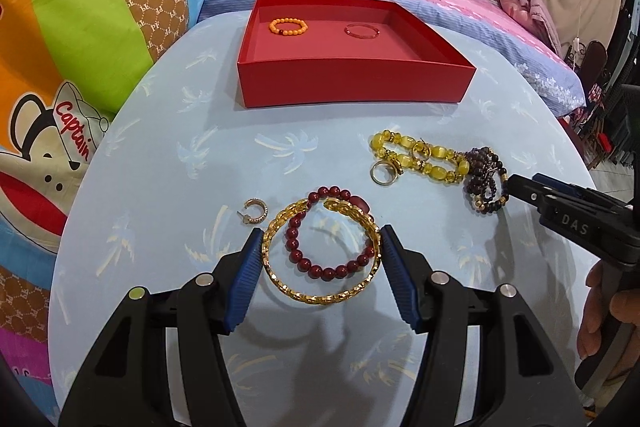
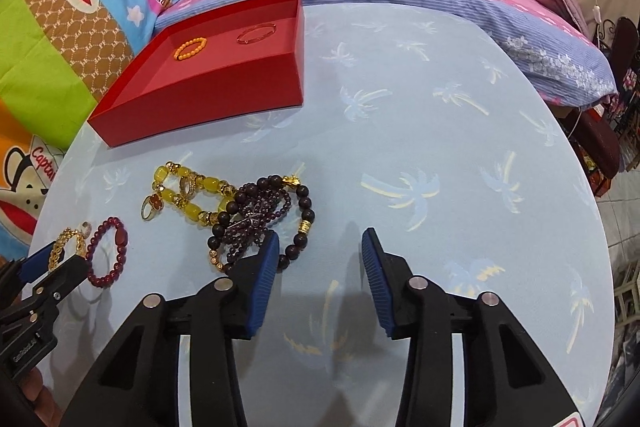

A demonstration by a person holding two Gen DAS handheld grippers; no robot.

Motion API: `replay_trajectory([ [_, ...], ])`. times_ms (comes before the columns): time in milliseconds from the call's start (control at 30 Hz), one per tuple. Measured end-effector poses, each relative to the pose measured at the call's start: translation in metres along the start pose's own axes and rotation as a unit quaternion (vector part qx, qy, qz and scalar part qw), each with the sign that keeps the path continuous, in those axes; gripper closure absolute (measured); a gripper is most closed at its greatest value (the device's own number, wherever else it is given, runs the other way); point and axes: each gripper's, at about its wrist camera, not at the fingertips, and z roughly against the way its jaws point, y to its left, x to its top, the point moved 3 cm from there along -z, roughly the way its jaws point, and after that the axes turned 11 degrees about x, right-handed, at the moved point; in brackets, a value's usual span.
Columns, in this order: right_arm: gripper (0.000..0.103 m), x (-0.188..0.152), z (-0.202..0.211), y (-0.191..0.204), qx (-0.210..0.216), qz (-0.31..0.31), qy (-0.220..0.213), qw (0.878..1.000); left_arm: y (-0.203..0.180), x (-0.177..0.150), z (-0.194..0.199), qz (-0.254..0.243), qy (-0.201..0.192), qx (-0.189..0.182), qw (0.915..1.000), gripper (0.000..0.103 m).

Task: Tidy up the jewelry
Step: 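Grasp the twisted gold cuff with the left tool while the right tool grasps the black bead bracelet, then carry the cuff and black bracelet into the red box and open both tools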

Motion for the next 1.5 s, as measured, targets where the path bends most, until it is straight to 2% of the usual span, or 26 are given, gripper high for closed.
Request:
replay_trajectory([
  [300, 0.077, -0.002, -0.012, 0.008, -0.010, 0.025, 0.003, 1.000, 0.001, 0.001, -0.002, 0.001, 0.003, 0.000, 1.0000, 0.047],
  [433, 0.090, -0.003, -0.012, 0.009, -0.008, 0.029, 0.000, 1.000, 0.001, 0.001, -0.002, 0.002, 0.003, 0.001, 1.0000, 0.047],
  [533, 0.095, -0.004, -0.011, 0.008, -0.009, 0.025, 0.000, 1.000, 0.001, 0.000, -0.002, 0.003, 0.003, 0.001, 1.0000, 0.047],
  [733, 0.095, -0.002, 0.003, 0.005, 0.013, 0.007, -0.006, 1.000, 0.003, 0.001, 0.000, 0.006, 0.000, -0.001, 1.0000, 0.047],
  [1033, 0.095, 0.022, 0.049, 0.025, 0.053, 0.015, -0.056, 0.997, 0.007, 0.013, 0.012, 0.015, -0.009, -0.011, 0.9998, 0.047],
  [1200, 0.095, 0.049, 0.067, 0.035, 0.071, 0.028, -0.079, 0.994, 0.012, 0.039, 0.017, 0.021, -0.024, -0.013, 0.9994, 0.047],
  [1500, 0.095, 0.124, 0.059, 0.052, 0.097, 0.047, -0.106, 0.989, 0.012, 0.118, 0.010, 0.023, -0.067, -0.018, 0.9973, 0.047],
])
